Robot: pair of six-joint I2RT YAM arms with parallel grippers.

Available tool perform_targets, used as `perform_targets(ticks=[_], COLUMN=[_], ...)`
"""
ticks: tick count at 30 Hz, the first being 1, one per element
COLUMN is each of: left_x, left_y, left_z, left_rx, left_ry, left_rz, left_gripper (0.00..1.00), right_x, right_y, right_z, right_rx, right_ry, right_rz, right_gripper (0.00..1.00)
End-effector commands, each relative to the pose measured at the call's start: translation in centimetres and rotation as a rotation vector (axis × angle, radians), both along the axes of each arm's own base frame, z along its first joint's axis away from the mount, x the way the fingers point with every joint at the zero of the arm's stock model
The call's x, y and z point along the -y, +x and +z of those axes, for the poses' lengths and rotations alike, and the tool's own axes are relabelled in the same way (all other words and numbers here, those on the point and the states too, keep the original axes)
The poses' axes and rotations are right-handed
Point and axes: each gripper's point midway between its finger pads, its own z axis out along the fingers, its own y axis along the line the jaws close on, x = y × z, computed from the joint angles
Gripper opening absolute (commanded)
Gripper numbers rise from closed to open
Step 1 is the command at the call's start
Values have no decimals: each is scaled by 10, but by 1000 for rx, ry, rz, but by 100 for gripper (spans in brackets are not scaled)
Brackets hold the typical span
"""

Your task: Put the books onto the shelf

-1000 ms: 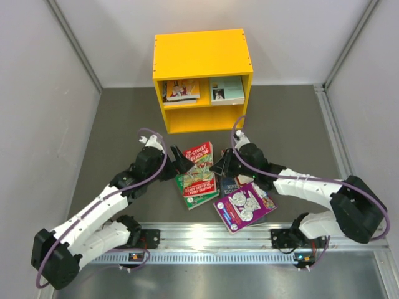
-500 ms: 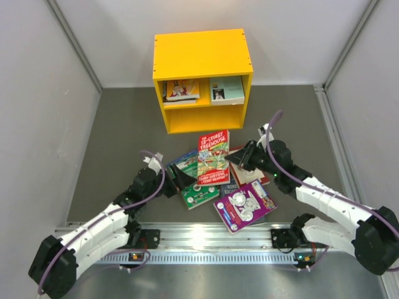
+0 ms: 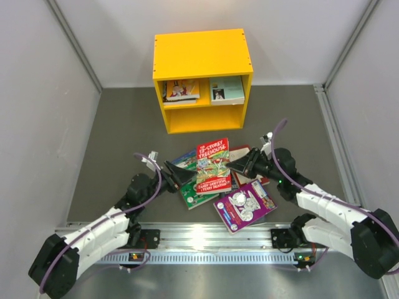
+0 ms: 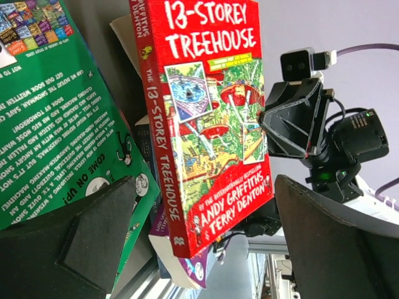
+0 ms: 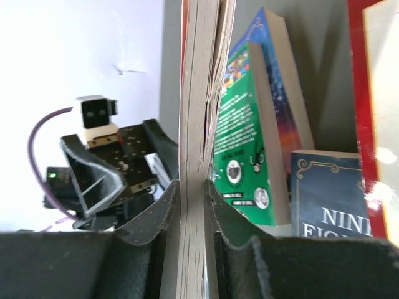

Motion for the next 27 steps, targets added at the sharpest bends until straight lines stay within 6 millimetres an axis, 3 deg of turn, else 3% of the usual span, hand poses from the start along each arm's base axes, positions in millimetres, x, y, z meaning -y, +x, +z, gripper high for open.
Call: perform_targets(ticks=[1, 3, 8, 16, 18, 21, 25, 27], left_x=[5, 6, 7, 15, 19, 24, 34, 40], left_y=[2, 3, 2, 0, -1, 0, 1, 2], left_z=[19, 8, 2, 22, 23, 27, 29, 31], left_rx=[54, 22, 8, 62, 63, 70, 69, 73], left_ry=[-56, -11, -1, -84, -91, -109, -108, -106], left_rz=[-9, -19, -14, -31, -39, -42, -57, -68], left_gripper=[97, 96, 94, 89, 81, 57, 55, 47], right_x=[-6, -7, -11, -11, -11, -8, -8, -7], right_y=[6, 6, 8, 4, 3, 2, 1, 1], right_z=[46, 45, 50, 45, 42, 40, 38, 39], right_rx=[111, 95, 103, 90, 87, 92, 99, 108], right_ry=[173, 202, 246, 314, 327, 338, 342, 345], right_rz=[15, 17, 33, 33, 29, 16, 12, 7], right_gripper=[0, 0, 0, 0, 0, 0, 0, 0])
